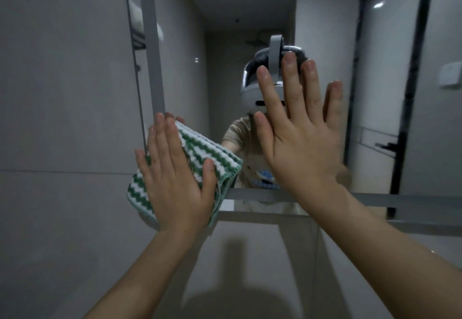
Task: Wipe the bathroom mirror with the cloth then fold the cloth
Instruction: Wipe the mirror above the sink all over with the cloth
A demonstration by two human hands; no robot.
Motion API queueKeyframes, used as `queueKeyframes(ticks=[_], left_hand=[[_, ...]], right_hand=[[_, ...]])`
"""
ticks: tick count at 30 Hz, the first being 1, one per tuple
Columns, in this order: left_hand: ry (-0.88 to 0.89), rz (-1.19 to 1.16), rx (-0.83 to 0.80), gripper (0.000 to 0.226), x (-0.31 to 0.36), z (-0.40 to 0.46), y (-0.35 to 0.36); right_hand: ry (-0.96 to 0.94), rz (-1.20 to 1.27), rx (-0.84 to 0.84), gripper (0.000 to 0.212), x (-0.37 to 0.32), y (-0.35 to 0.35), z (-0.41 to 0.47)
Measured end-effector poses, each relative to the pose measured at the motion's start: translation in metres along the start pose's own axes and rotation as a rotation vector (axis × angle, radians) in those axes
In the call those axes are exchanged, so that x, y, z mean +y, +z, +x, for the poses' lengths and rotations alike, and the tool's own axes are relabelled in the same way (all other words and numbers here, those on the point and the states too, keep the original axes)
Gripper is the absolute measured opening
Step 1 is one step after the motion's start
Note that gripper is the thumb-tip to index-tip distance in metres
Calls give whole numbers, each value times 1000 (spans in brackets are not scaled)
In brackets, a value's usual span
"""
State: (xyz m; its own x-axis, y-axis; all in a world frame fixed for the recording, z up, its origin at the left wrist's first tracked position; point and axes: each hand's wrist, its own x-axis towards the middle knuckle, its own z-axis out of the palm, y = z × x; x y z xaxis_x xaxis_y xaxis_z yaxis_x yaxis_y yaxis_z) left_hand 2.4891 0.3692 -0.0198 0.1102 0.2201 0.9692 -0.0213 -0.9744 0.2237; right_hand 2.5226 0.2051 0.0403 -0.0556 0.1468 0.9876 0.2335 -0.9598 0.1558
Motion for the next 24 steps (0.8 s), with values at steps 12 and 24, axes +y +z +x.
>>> queueKeyframes(ticks=[12,24], left_hand=[[-101,-8,4,71,16,58,-5],[-72,8,37,74,48,249,-24]], right_hand=[[-49,24,-63,50,5,-8,6],[-171,3,-136,54,42,-12,196]])
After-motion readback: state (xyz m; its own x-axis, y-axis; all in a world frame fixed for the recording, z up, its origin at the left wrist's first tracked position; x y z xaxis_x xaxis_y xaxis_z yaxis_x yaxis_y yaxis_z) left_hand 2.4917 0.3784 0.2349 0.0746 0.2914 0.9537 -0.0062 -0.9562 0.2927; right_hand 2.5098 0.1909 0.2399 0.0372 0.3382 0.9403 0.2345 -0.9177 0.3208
